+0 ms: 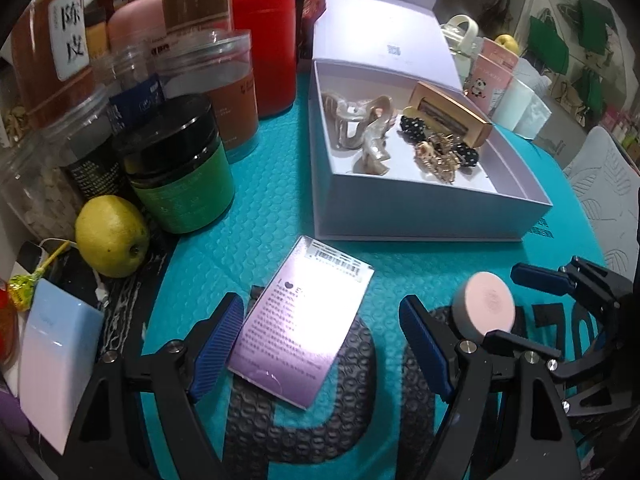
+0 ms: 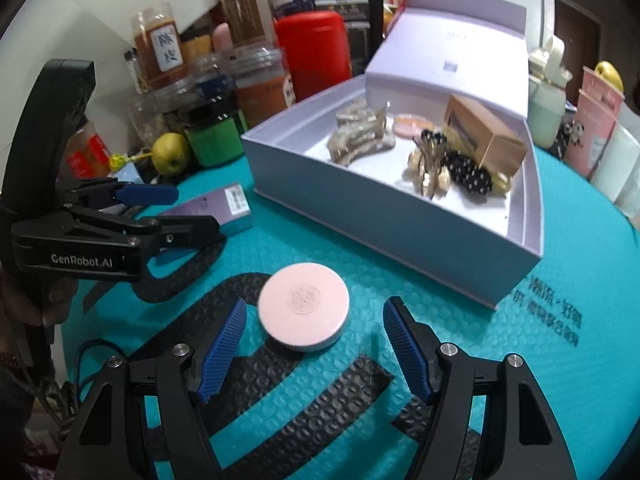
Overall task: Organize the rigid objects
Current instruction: 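Grasp the lilac card box with the left tool while the right tool grasps the pink compact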
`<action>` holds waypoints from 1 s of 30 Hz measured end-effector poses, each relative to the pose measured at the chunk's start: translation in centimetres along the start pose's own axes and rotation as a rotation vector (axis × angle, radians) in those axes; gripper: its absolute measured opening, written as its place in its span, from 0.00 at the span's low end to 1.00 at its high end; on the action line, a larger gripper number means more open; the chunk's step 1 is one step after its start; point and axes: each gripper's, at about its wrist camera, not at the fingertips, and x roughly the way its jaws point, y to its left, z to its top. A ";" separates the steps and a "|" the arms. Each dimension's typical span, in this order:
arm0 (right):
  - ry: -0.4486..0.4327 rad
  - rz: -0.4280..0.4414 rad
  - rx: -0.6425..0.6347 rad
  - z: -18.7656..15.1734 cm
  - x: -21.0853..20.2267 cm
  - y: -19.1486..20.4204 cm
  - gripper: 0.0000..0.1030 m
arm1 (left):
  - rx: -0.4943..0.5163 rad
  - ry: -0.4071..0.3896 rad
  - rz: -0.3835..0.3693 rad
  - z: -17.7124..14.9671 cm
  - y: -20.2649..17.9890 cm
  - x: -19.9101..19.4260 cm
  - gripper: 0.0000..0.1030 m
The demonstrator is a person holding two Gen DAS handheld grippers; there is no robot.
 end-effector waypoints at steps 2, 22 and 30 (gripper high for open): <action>0.011 0.003 0.003 0.0 0.5 -0.2 0.69 | -0.013 0.012 -0.004 0.0 0.4 0.5 0.78; 0.007 0.018 -0.008 -0.4 0.6 0.0 0.50 | 0.031 -0.004 0.044 -1.3 -1.1 0.1 0.50; 0.027 0.048 -0.013 -2.3 -1.0 0.4 0.50 | 0.005 -0.010 0.030 -3.8 -2.5 -2.2 0.50</action>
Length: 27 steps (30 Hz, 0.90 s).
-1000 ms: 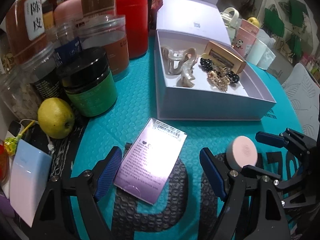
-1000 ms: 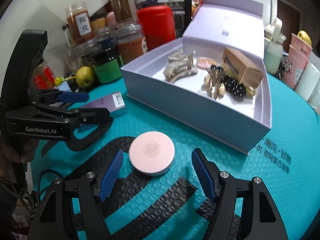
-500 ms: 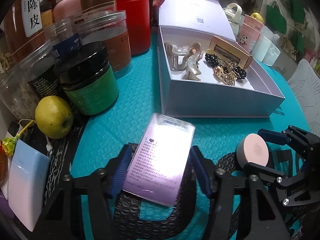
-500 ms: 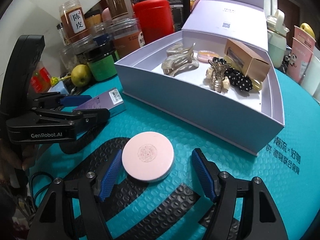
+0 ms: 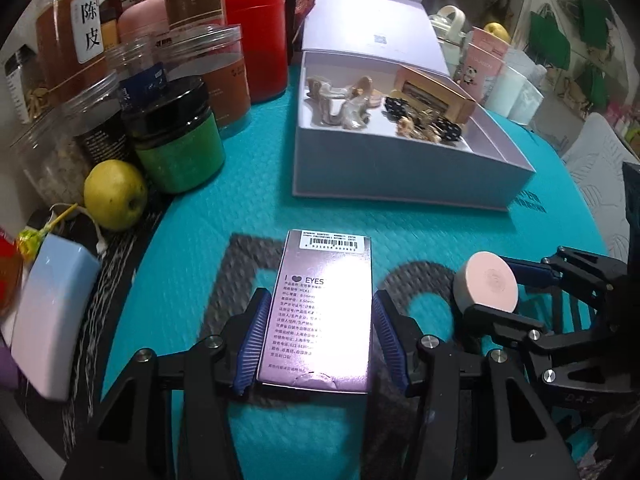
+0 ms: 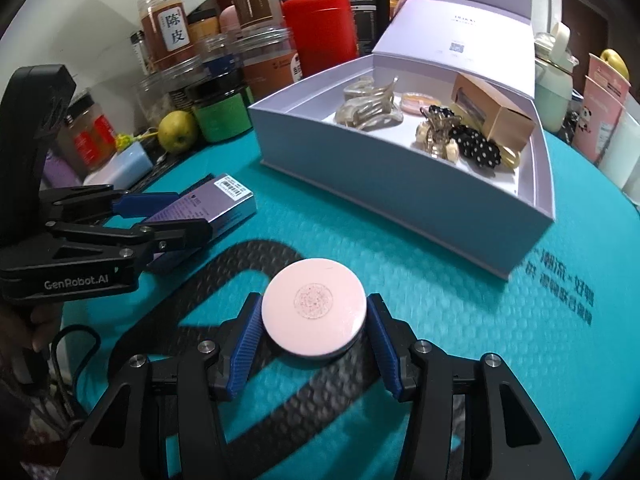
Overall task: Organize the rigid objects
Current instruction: 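Grasp the lilac card box with the left tool while the right tool grasps the pink compact, then lift and carry the card box and pink compact toward the gift box with both tools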
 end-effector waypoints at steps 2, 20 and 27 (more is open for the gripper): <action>-0.001 0.004 -0.003 -0.7 -0.4 0.2 0.50 | -0.010 -0.009 -0.004 -0.6 -0.2 -0.6 0.50; 0.015 -0.002 0.004 -4.6 -3.3 1.1 0.50 | -0.037 0.040 -0.004 -4.6 -1.5 -3.1 0.50; 0.002 -0.003 0.008 -5.0 -3.3 1.1 0.57 | -0.051 0.043 0.023 -5.2 -1.7 -2.6 0.50</action>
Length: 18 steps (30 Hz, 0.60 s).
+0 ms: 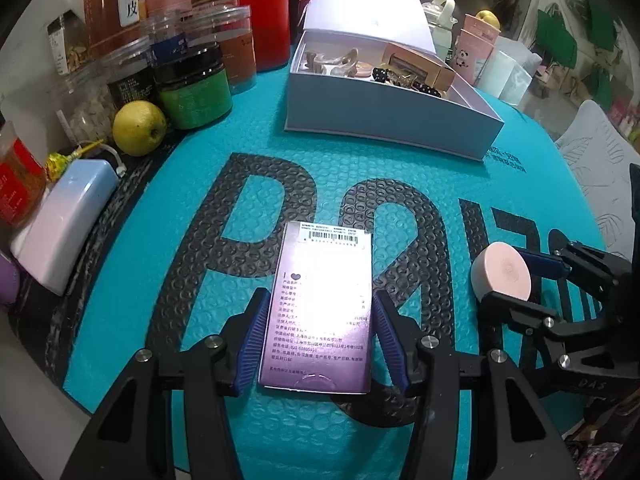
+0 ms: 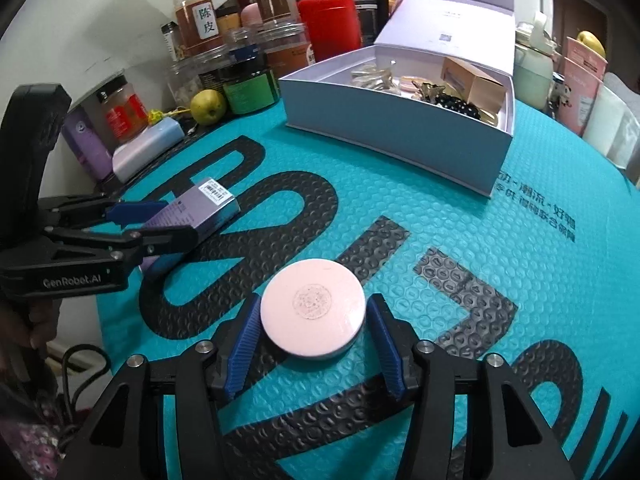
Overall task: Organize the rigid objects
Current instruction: 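Lift and carry the card box and pink compact toward the gift box with both tools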
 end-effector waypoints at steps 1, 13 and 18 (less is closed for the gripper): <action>0.001 0.001 -0.002 0.0 0.1 0.1 0.61 | -0.004 -0.002 0.003 0.1 0.0 0.1 0.50; 0.000 -0.096 -0.053 0.0 1.0 1.3 0.72 | 0.037 -0.048 0.071 0.3 -0.5 0.8 0.51; -0.007 -0.121 -0.055 0.2 1.1 1.3 0.60 | 0.054 -0.061 0.074 0.0 -0.7 0.7 0.49</action>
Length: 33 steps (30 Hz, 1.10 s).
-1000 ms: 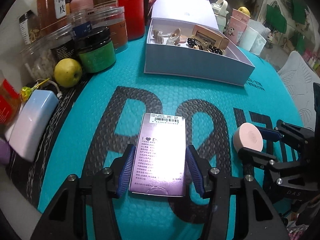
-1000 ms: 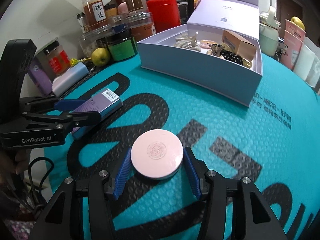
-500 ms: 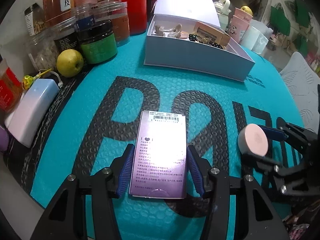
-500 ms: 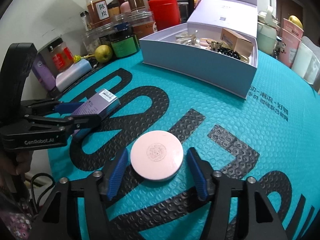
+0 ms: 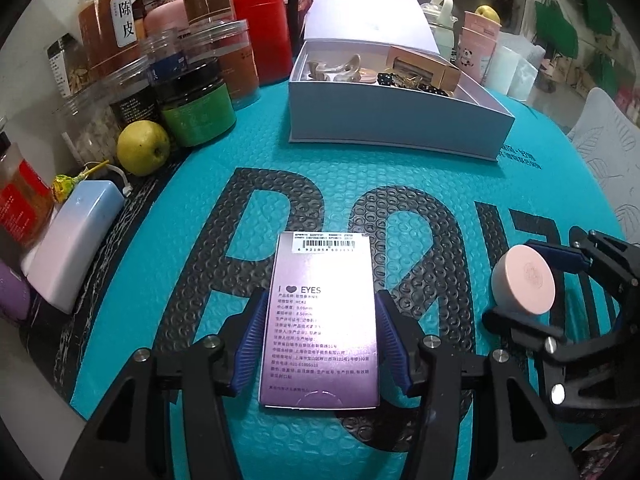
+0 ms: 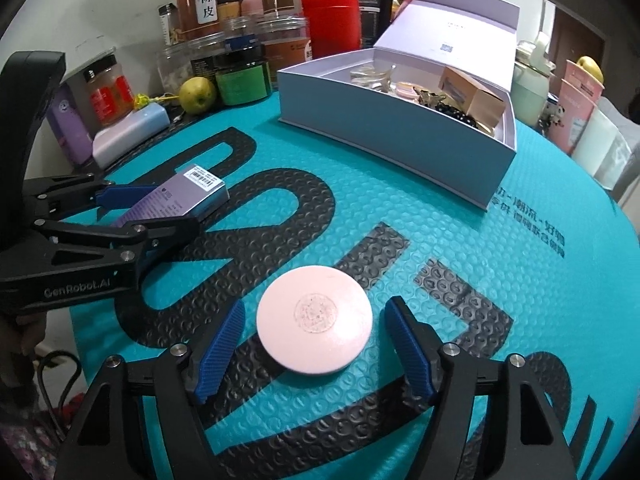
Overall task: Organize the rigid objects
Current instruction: 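Lift and carry the card box and pink compact toward the gift box with both tools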
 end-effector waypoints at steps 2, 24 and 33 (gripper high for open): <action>-0.004 -0.002 0.016 0.2 0.0 -0.2 0.49 | -0.008 0.000 -0.007 -0.1 0.1 -0.1 0.49; 0.003 0.024 0.069 0.1 -0.9 -0.4 0.49 | -0.114 0.014 -0.160 -0.3 0.4 -1.1 0.49; -0.009 0.037 0.104 -0.5 -1.9 -0.5 0.49 | -0.098 -0.018 -0.163 -0.1 -0.5 -2.1 0.49</action>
